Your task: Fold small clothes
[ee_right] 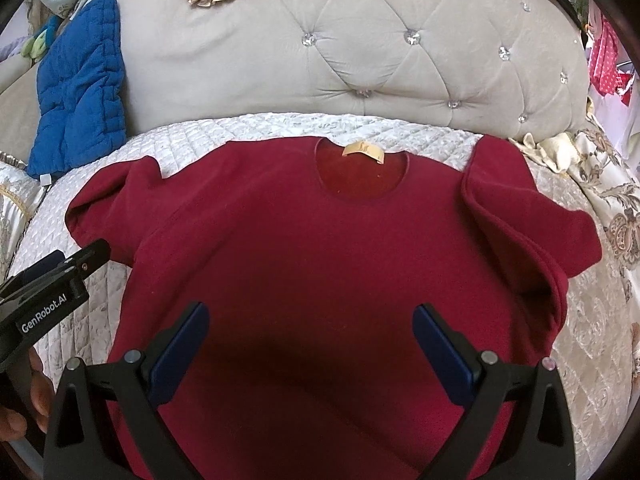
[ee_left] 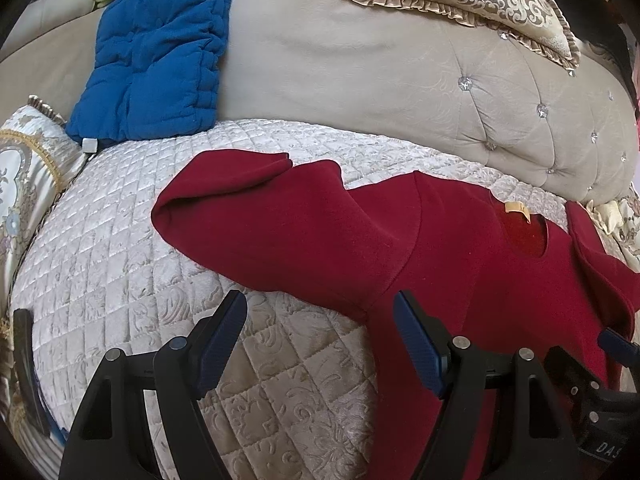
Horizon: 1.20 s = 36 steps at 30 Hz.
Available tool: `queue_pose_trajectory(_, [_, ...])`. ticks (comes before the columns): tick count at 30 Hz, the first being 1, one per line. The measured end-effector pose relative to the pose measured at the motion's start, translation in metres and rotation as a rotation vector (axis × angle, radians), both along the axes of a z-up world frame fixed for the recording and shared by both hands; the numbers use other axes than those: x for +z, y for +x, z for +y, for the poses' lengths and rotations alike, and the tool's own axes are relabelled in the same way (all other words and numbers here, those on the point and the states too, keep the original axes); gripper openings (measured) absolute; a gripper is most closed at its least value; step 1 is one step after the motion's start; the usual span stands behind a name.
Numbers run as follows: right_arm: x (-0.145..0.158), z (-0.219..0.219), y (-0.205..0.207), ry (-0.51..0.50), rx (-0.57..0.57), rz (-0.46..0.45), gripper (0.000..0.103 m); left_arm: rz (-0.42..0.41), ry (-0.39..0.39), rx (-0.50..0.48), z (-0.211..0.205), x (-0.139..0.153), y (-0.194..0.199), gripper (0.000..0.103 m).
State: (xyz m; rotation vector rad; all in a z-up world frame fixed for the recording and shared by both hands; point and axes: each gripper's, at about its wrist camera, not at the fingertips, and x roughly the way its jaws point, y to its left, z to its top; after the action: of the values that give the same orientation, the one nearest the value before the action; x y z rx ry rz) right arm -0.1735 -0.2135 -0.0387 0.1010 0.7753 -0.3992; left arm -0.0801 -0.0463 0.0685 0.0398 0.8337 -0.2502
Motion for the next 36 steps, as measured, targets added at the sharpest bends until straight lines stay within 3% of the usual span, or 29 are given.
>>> queue_pose_trajectory(36, [-0.0064, -0.0013, 0.0102, 0.018, -0.003, 0.019, 0.103, 0.023, 0.006, 0.032, 0.0058, -0.0033, 0.0072, 0.056])
